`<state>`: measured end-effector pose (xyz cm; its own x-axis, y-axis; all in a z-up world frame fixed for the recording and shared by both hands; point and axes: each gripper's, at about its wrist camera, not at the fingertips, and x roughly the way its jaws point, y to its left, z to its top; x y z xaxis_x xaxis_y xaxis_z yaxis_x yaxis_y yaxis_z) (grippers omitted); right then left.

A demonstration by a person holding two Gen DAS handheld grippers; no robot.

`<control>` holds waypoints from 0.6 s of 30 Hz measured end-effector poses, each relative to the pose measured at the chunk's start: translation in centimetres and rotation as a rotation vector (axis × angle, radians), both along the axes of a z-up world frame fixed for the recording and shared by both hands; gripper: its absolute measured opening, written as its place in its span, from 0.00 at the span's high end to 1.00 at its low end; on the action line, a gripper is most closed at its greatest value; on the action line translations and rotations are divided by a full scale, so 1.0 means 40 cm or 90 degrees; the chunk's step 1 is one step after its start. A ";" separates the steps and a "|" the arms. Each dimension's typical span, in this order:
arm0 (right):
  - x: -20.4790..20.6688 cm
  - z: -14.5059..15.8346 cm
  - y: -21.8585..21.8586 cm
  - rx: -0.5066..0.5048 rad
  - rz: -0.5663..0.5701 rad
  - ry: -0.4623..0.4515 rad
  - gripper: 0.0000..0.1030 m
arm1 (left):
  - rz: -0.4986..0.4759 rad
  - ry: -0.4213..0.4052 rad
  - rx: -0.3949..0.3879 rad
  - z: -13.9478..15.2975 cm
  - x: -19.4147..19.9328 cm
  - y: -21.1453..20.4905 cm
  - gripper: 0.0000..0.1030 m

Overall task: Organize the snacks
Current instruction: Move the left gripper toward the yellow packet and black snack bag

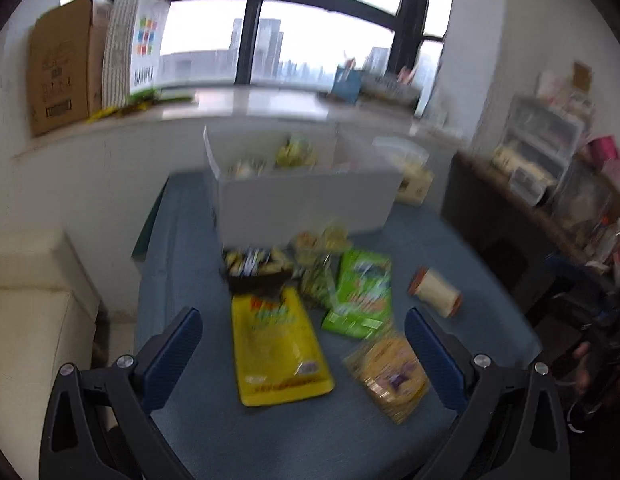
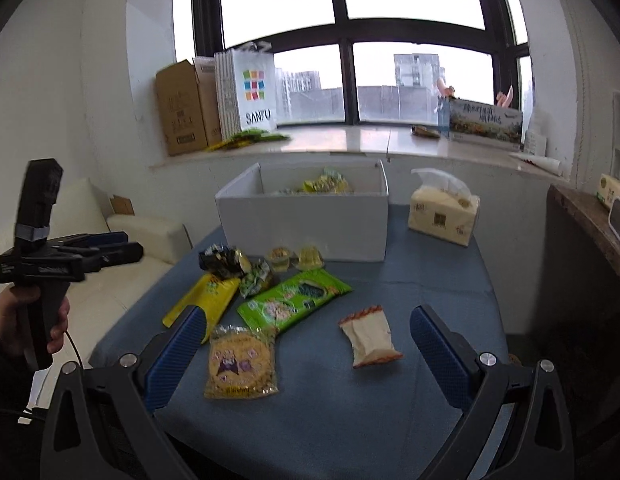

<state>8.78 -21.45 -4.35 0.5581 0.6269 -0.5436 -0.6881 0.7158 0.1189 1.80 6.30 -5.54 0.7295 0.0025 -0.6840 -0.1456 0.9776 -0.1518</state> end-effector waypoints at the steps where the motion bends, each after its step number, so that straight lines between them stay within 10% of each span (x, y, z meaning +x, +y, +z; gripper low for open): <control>1: -0.001 -0.004 0.001 0.002 0.004 0.004 0.00 | 0.001 0.023 0.002 -0.029 0.018 0.000 0.00; 14: -0.015 -0.030 0.014 -0.026 0.014 0.010 0.00 | 0.077 0.204 0.030 -0.260 0.221 0.020 0.03; 16: -0.016 -0.033 0.013 -0.028 0.015 0.011 0.00 | 0.075 0.198 0.040 -0.268 0.221 0.018 0.14; 18: -0.014 -0.035 0.010 -0.028 0.013 0.013 0.00 | 0.072 0.186 0.030 -0.254 0.207 0.019 0.50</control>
<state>8.21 -21.04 -5.76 0.5340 0.6127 -0.5826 -0.7001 0.7068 0.1017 10.08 7.07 -15.69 0.4951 0.1088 -0.8620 -0.2851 0.9575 -0.0429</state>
